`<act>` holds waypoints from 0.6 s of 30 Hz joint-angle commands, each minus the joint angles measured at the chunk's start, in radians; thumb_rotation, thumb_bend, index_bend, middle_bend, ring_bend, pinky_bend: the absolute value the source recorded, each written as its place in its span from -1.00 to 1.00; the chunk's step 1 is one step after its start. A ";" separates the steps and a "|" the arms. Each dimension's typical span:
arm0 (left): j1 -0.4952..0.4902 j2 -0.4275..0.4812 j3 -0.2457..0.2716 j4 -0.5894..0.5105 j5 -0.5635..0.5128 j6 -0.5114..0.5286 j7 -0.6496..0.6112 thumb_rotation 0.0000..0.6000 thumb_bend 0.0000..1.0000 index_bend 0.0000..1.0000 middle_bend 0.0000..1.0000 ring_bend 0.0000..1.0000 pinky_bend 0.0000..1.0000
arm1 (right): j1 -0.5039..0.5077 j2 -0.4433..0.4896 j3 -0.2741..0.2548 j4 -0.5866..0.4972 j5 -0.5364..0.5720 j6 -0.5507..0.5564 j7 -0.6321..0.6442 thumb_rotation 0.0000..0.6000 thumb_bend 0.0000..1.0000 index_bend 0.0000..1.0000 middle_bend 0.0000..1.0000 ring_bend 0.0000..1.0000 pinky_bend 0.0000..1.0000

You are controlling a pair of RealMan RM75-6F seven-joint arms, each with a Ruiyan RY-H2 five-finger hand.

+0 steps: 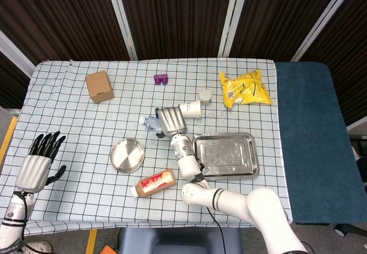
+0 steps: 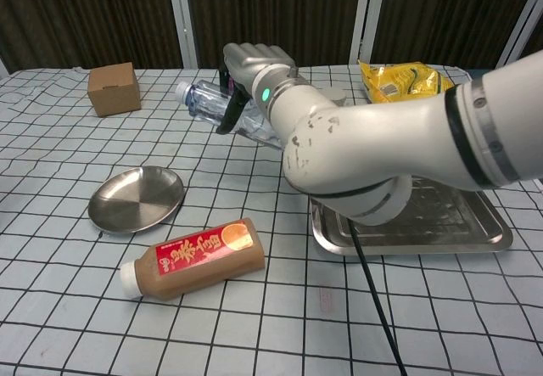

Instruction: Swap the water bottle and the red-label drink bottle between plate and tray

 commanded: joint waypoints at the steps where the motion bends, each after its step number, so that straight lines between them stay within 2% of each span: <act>1: 0.005 0.004 0.002 -0.007 0.005 0.011 0.004 1.00 -0.30 -1.00 -1.00 -1.00 -1.00 | -0.138 0.186 -0.084 -0.273 -0.088 0.109 -0.050 1.00 -0.48 0.88 0.50 0.52 0.65; 5: 0.012 0.009 0.004 -0.019 0.010 0.023 0.019 1.00 -0.30 -1.00 -1.00 -1.00 -1.00 | -0.287 0.400 -0.219 -0.523 -0.205 0.177 -0.054 1.00 -0.48 0.88 0.51 0.53 0.66; 8: 0.015 0.008 0.004 -0.025 0.011 0.027 0.034 1.00 -0.30 -1.00 -1.00 -1.00 -1.00 | -0.368 0.523 -0.313 -0.609 -0.280 0.188 -0.035 1.00 -0.48 0.89 0.51 0.53 0.66; 14: 0.014 0.002 0.003 -0.033 0.021 0.035 0.057 1.00 -0.30 -1.00 -1.00 -1.00 -1.00 | -0.464 0.668 -0.465 -0.646 -0.421 0.164 0.011 1.00 -0.48 0.89 0.51 0.53 0.64; 18: 0.013 -0.002 0.006 -0.036 0.031 0.038 0.064 1.00 -0.30 -1.00 -1.00 -1.00 -1.00 | -0.512 0.677 -0.518 -0.610 -0.498 0.169 0.064 1.00 -0.48 0.89 0.51 0.53 0.60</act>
